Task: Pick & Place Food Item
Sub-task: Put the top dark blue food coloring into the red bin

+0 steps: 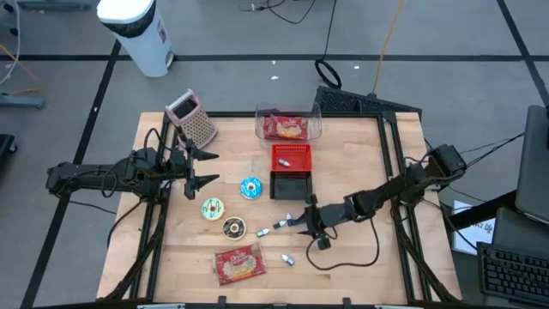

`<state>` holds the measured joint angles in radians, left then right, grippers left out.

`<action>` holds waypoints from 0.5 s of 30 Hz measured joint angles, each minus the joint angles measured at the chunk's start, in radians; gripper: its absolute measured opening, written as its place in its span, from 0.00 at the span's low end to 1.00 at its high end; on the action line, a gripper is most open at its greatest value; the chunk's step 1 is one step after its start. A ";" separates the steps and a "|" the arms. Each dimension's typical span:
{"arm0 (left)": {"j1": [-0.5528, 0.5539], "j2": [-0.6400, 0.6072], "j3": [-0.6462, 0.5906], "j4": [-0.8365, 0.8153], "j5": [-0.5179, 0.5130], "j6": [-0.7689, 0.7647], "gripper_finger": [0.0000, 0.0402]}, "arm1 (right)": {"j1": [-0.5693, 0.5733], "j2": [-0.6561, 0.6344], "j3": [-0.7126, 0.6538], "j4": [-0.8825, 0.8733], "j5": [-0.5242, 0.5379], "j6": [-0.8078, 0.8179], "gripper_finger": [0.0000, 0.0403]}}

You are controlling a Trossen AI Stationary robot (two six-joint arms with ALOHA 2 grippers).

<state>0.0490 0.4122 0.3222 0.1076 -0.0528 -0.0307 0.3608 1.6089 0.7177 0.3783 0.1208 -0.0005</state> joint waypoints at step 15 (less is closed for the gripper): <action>0.000 0.000 0.000 0.000 0.000 0.000 0.77 | 0.017 0.026 0.000 -0.100 0.119 0.067 0.43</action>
<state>0.0493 0.4122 0.3222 0.1075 -0.0528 -0.0307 0.3782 1.6346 0.7174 0.2782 0.2401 0.0669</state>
